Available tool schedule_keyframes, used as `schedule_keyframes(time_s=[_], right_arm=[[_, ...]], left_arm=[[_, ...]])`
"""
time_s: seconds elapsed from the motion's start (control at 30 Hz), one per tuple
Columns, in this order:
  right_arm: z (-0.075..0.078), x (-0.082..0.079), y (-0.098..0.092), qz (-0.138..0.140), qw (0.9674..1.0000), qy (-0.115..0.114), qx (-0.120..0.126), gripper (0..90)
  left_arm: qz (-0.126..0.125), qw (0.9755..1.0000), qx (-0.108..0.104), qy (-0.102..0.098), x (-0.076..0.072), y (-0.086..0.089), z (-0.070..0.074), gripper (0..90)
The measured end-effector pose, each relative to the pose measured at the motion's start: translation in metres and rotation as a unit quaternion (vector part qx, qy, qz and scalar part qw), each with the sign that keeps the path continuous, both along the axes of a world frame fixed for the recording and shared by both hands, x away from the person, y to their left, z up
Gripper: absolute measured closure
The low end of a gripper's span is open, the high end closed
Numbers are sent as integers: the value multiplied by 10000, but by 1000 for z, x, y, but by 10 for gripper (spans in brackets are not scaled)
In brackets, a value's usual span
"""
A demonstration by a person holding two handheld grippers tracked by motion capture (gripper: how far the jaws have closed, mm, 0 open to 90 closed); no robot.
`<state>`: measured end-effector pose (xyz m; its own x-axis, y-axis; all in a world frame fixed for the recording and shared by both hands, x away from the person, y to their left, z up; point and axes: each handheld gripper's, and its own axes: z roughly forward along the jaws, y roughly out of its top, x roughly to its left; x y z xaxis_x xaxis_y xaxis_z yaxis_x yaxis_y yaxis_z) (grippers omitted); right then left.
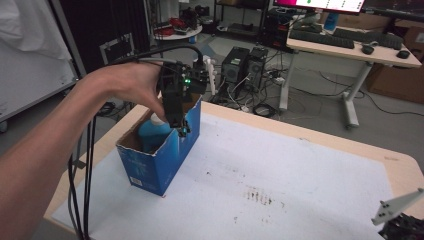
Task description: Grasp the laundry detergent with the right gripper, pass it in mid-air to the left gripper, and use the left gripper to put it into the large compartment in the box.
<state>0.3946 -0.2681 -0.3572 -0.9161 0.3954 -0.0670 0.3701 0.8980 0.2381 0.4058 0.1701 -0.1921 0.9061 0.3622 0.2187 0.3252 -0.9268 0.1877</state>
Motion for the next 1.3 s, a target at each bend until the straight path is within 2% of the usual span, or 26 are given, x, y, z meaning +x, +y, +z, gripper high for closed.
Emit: schedule_keyframes(time_s=[0.03, 0.07, 0.1, 0.2, 0.27, 0.3, 0.4, 0.5, 0.53, 0.57, 0.63, 0.67, 0.7, 0.73, 0.87, 1.03, 1.3], right_arm=[[0, 0, 0, -6, 10000, -6, -7, 124], [1, 0, 0, -7, 10000, -12, -2, 125], [1, -1, 0, 7, 10000, -15, -6, 125], [3, -1, 1, 27, 10000, -35, 2, 124], [4, -2, 2, 13, 10000, -33, -3, 125], [6, -2, 3, 34, 10000, -55, 4, 125], [8, -2, 5, 49, 9999, -90, 27, 125], [10, -2, 11, 77, 9999, -114, 71, 125], [10, -2, 14, 91, 9999, -120, 77, 124], [11, -2, 17, 117, 9998, -135, 66, 124], [12, -3, 22, 157, 9998, -129, 63, 125], [12, -3, 24, 197, 9997, -146, 90, 125], [12, -3, 24, 197, 9997, -146, 90, 125], [13, -2, 26, 216, 9996, -152, 108, 125], [15, -2, 35, 264, 9994, -191, 140, 125], [15, -3, 40, 320, 9993, -164, 128, 125], [14, 0, 41, 271, 9995, -153, 90, 125]], left_arm=[[-93, 10000, -11, 12, 0, -9, -1, 159], [-93, 10000, -11, 12, 0, -9, -1, 159], [-275, 9996, 62, 20, 0, -25, -4, 159], [-464, 9988, 95, 92, 0, -46, -10, 159], [-464, 9988, 95, 92, 0, -46, -10, 159], [-597, 9980, 128, 133, 2, -61, -16, 159], [-670, 9974, 167, 191, 3, -75, -25, 159], [-764, 9969, 141, 146, 3, -87, -36, 159], [-806, 9963, 159, 244, 3, -92, -42, 159], [-806, 9963, 159, 244, 3, -92, -42, 159], [-924, 9949, 223, 345, 2, -102, -58, 159], [-939, 9946, 217, 377, 2, -106, -64, 159], [-939, 9946, 217, 377, 2, -106, -64, 159], [-970, 9939, 193, 479, 2, -112, -78, 159], [-1049, 9921, 199, 654, 1, -120, -100, 159], [-1041, 9913, 140, 793, 0, -123, -116, 159], [-1036, 9904, 237, 879, 3, -130, -135, 159]])
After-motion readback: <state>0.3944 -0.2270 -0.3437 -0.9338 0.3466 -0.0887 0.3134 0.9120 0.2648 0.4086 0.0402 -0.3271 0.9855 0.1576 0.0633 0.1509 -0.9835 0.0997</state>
